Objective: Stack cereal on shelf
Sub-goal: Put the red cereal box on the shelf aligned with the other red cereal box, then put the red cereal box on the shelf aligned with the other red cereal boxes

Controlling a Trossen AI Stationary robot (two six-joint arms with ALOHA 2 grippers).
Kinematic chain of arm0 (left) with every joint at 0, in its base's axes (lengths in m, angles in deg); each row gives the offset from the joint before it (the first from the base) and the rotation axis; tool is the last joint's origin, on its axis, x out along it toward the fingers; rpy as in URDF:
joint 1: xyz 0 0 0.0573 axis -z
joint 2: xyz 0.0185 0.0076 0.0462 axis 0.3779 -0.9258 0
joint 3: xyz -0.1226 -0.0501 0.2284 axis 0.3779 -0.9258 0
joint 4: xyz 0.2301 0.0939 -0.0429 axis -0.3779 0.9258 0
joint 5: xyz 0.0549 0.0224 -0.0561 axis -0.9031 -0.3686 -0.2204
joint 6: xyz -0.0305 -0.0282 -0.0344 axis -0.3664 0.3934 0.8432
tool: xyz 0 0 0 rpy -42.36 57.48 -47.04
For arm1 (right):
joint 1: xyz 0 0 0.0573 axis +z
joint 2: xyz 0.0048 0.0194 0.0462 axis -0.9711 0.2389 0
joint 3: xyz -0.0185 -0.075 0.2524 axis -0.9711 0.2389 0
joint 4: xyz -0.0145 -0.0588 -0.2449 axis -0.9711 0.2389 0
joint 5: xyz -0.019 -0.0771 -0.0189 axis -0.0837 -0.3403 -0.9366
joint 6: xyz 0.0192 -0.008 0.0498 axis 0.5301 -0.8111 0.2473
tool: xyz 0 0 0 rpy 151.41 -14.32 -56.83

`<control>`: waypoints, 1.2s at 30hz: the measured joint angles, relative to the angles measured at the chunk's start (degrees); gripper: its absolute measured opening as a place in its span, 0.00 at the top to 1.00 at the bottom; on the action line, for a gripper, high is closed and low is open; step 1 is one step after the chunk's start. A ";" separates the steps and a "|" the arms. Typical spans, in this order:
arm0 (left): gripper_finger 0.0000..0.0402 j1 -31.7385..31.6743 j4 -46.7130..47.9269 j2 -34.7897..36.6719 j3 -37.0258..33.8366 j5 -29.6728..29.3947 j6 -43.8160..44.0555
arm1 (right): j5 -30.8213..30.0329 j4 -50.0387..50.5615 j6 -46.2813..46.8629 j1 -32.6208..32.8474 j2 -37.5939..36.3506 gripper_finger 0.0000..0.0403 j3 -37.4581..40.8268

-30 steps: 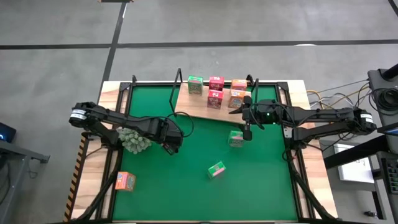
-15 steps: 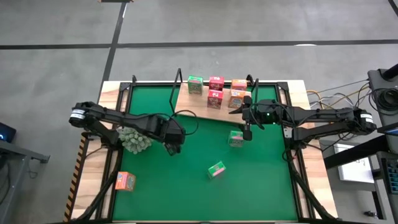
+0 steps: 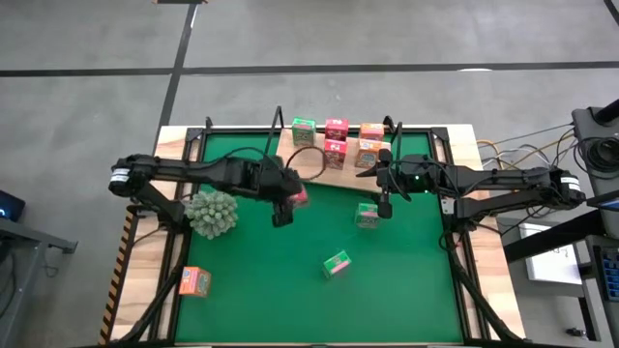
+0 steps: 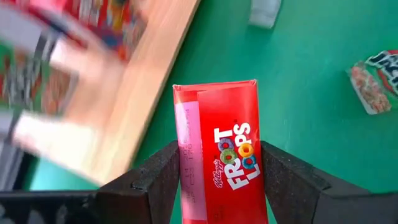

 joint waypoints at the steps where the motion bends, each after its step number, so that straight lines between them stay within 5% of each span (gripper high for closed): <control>1: 0.53 -0.88 -1.43 0.00 0.00 1.07 -2.95 | 0.00 0.00 0.00 0.00 0.00 0.41 0.00; 13: 0.53 -14.40 -17.95 -4.56 0.28 16.56 -33.42 | 0.00 0.02 0.51 0.00 0.00 0.41 0.02; 23: 0.53 -16.68 -7.47 -8.36 7.01 22.02 -33.39 | 0.00 0.42 0.85 -0.02 0.00 0.41 0.07; 36: 0.44 -17.69 -3.39 -8.44 2.36 21.72 -25.38 | -0.01 0.44 1.97 -0.02 0.02 0.40 0.98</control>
